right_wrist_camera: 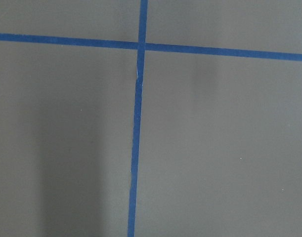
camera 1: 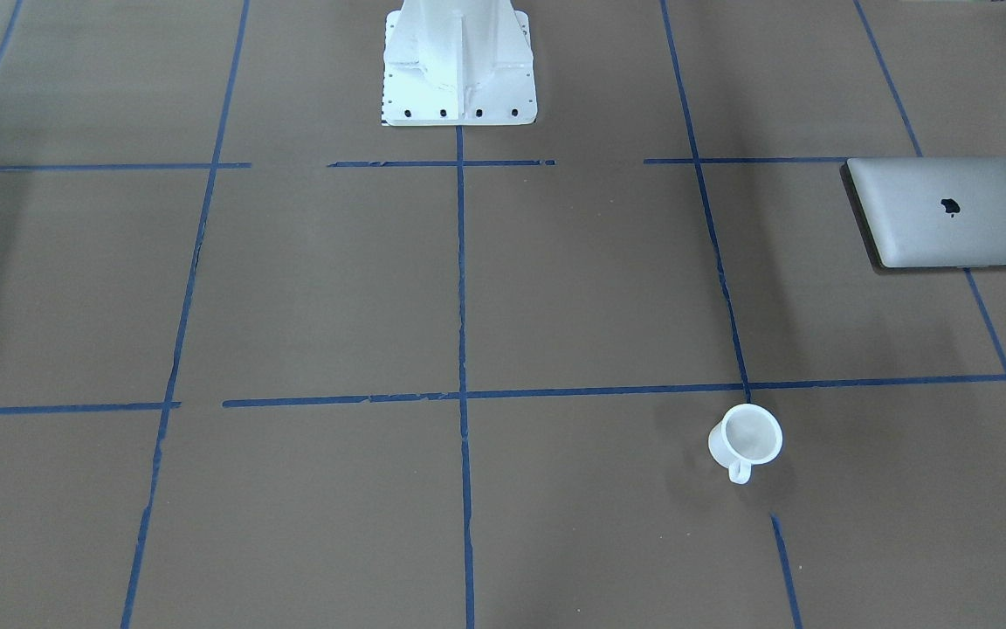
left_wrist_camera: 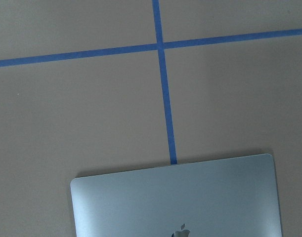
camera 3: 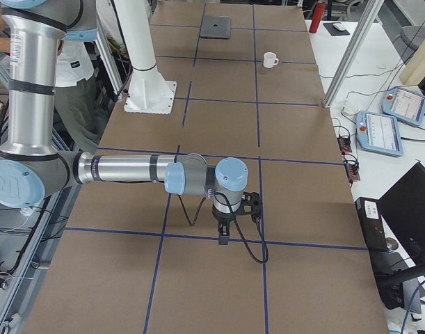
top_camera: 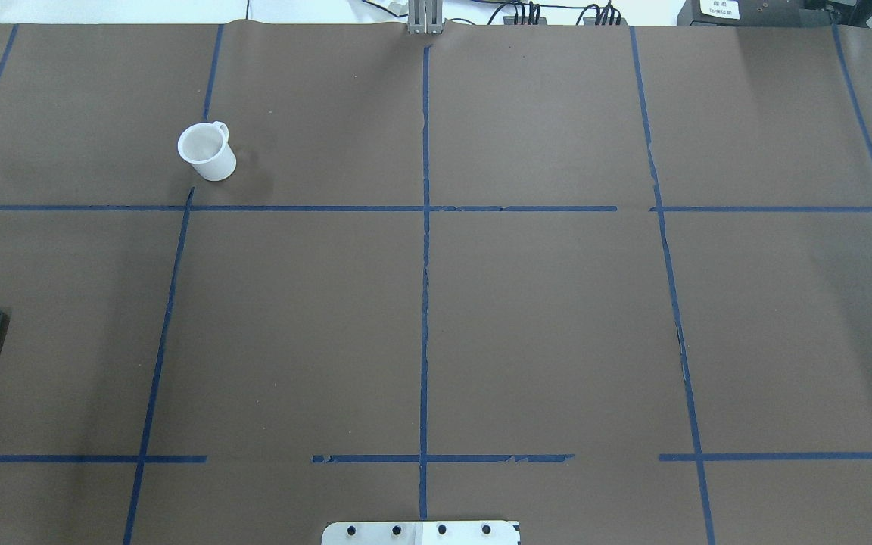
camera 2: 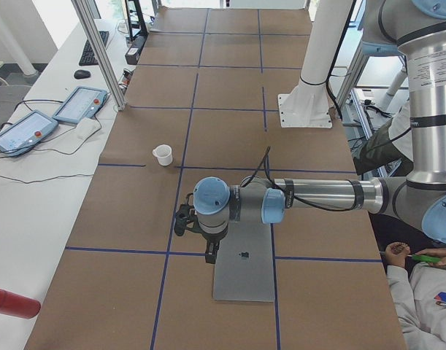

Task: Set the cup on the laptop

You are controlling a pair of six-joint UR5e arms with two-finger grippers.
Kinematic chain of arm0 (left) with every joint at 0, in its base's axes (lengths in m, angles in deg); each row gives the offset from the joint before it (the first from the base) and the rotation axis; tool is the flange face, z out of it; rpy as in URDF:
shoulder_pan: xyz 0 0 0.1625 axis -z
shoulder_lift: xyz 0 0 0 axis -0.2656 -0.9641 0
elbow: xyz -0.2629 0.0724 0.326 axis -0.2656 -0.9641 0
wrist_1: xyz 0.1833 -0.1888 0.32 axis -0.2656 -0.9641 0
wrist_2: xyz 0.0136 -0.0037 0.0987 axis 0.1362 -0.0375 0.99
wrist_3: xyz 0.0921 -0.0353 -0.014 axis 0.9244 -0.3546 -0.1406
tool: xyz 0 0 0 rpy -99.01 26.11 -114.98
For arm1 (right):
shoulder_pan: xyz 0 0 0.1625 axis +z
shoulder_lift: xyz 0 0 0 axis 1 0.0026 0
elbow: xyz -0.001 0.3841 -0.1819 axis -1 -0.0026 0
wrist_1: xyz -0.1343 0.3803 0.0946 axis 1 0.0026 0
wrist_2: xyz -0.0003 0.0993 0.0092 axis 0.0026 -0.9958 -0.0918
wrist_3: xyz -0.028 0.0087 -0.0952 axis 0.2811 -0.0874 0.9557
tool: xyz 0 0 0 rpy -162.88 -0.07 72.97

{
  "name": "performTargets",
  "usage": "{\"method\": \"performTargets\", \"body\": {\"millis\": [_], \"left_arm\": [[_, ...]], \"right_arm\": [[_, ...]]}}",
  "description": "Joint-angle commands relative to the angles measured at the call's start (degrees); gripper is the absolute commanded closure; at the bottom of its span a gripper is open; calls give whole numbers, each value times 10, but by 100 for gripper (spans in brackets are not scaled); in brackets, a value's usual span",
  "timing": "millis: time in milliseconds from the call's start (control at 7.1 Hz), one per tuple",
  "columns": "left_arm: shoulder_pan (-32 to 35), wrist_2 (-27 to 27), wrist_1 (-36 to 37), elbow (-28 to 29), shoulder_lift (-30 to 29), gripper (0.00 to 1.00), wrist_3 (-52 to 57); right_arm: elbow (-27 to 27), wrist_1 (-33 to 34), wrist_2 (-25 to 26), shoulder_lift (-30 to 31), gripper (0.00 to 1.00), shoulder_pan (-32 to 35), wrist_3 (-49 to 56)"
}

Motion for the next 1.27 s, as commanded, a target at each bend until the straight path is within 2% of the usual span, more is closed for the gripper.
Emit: {"method": "performTargets", "body": {"millis": [0,282,563,704,845,1127], "left_arm": [[-1,0,0,-3,-7,0,-4],[-3,-1,-3,6,-9,0,-1],[-5,-2,-93,9,-31,0,-37],[-15,2,-88,11,-82,0,-88],[-51,6,-84,27,-123,0,-110],[-88,39,-45,107,-259,0,-145]], "right_arm": [[0,0,1,0,0,0,0],[0,0,0,0,0,0,0],[0,0,1,0,0,0,0],[0,0,0,0,0,0,0],[0,0,0,0,0,0,0],[0,0,1,0,0,0,0]]}}
